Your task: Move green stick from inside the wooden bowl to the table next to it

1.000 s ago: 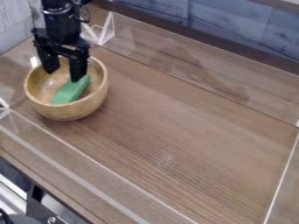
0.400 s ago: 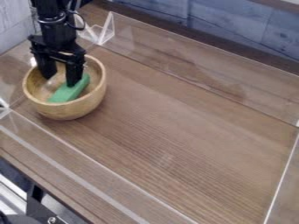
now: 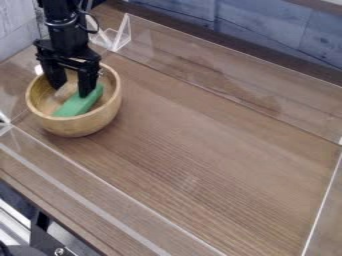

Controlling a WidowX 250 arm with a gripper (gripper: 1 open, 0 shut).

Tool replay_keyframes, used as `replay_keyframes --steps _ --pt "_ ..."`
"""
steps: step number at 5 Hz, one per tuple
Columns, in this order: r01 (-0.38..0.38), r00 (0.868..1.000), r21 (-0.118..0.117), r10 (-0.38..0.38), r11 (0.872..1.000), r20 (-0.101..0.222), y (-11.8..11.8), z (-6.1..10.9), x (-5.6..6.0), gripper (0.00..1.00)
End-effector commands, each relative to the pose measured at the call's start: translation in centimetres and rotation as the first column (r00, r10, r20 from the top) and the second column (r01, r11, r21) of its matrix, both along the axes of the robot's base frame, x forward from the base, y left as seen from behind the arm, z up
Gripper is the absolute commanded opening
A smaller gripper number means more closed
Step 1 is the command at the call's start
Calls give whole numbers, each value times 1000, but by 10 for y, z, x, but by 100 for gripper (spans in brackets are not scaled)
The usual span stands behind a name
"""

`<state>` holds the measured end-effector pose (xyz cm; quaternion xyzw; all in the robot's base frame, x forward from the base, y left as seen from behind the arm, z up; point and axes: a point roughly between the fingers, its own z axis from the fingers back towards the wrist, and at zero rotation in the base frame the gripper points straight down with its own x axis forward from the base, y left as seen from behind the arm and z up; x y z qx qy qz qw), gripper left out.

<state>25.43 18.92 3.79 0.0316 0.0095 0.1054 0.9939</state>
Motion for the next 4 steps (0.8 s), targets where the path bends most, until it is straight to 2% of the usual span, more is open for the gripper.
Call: replay_keyframes --steps 1,2,3,4 --pt "-19 1000 -7 19 1000 -11 -5 -16 2 100" --pt "57 998 -10 -57 998 -18 -4 -30 -3 100" --pt "77 997 -8 -77 997 -22 -2 -30 -6 0" --pt "62 998 -11 -63 998 -23 3 -30 -1 0"
